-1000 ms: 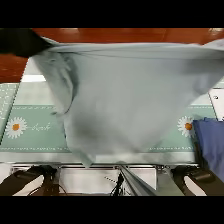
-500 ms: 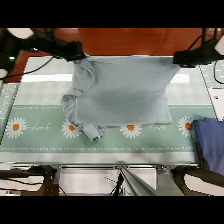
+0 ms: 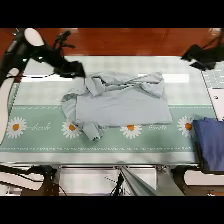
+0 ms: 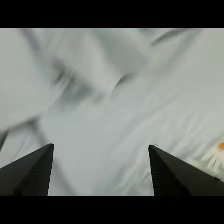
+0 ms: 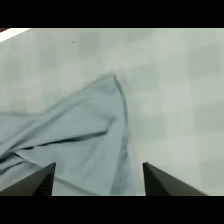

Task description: Fold the shirts.

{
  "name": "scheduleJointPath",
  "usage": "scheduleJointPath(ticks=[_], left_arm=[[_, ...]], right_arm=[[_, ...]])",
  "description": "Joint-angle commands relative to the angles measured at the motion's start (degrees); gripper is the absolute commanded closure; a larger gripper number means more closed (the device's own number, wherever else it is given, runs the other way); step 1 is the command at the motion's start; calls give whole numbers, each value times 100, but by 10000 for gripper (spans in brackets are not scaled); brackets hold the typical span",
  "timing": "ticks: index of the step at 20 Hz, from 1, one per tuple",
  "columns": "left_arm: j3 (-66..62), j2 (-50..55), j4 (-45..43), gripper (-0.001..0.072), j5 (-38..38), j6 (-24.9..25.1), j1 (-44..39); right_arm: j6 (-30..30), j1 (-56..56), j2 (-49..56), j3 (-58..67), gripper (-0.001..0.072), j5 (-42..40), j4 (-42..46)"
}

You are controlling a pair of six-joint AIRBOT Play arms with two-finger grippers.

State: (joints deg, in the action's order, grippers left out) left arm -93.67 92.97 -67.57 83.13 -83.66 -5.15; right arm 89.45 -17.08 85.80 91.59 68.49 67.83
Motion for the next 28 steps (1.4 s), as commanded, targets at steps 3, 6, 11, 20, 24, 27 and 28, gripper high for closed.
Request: scheduleJointPath(ticks=[3, 6, 11, 20, 24, 27, 28], left_arm=[[2789, -1545, -494, -2, 103, -260, 1276], [5075, -2699, 396, 0, -1001, -229, 1818], [6970, -3145, 2649, 1, -2240, 662, 2105], [7222, -2966, 3456, 5, -3115, 1104, 1554], [7215, -2712, 3462, 369, -3681, 1102, 992], [7189, -2664, 3458, 369, -3729, 1150, 1047], [7176, -2664, 3458, 369, -3716, 1150, 1099]], right_arm=[[-199, -1432, -994, -1683, 96, 623, 507], [-824, -1556, -1915, -3945, 96, -304, -420], [-1856, -1554, -2811, -5893, 95, -828, -2081], [-1926, -1554, -2887, -5993, 96, -693, -2149], [-1923, -1554, -2887, -5993, 96, -612, -2146], [-1923, -1554, -2887, -5993, 96, -542, -2144], [-1923, -1554, -2887, -5993, 96, -529, -2144]])
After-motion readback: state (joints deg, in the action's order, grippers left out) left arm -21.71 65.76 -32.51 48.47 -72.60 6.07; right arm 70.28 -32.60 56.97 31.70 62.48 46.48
